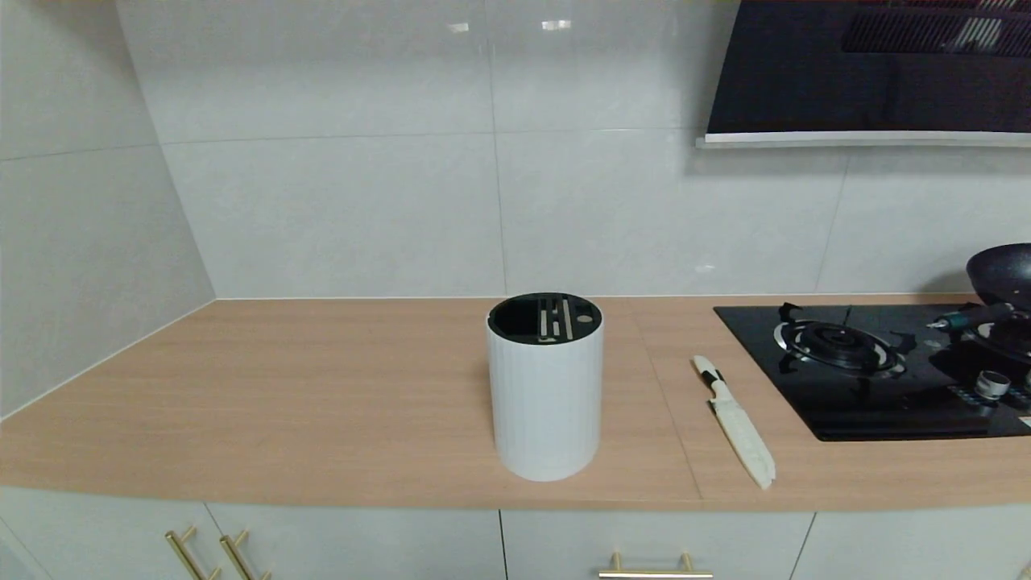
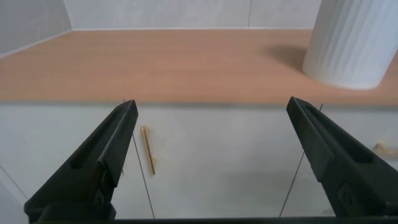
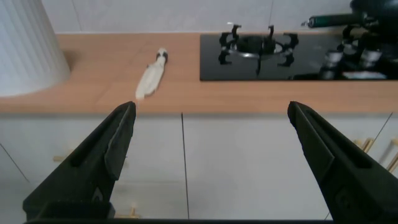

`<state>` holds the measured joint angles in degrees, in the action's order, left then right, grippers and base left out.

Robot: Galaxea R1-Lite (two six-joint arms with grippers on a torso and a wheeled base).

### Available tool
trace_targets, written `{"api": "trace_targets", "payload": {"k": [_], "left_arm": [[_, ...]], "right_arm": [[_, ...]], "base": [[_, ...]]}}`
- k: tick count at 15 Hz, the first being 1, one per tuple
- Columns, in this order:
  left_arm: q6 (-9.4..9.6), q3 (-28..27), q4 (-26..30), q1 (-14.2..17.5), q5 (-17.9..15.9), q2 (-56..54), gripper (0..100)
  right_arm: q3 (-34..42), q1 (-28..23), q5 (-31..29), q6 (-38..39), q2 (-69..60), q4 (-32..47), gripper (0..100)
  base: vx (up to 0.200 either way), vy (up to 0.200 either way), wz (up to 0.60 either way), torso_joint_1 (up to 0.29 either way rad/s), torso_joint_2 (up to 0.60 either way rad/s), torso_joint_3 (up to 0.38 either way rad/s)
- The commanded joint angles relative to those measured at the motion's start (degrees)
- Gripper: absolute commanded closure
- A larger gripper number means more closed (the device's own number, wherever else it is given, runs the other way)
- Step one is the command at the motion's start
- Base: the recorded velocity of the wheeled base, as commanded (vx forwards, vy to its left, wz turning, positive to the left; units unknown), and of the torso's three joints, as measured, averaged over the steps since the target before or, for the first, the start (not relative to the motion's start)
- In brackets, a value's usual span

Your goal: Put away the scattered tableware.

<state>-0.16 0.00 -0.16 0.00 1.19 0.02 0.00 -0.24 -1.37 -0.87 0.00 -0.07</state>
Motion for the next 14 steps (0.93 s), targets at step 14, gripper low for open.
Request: {"api": "trace_targets", "payload": {"k": [14], "left_arm": [[-0.02, 0.00, -0.02, 0.00, 0.04, -0.02, 0]], "right_arm": [[0.00, -0.02, 0.05, -0.01, 0.09, -0.01, 0]], "base": [[0.000, 0.000, 0.00, 0.233, -0.49, -0.255]]}}
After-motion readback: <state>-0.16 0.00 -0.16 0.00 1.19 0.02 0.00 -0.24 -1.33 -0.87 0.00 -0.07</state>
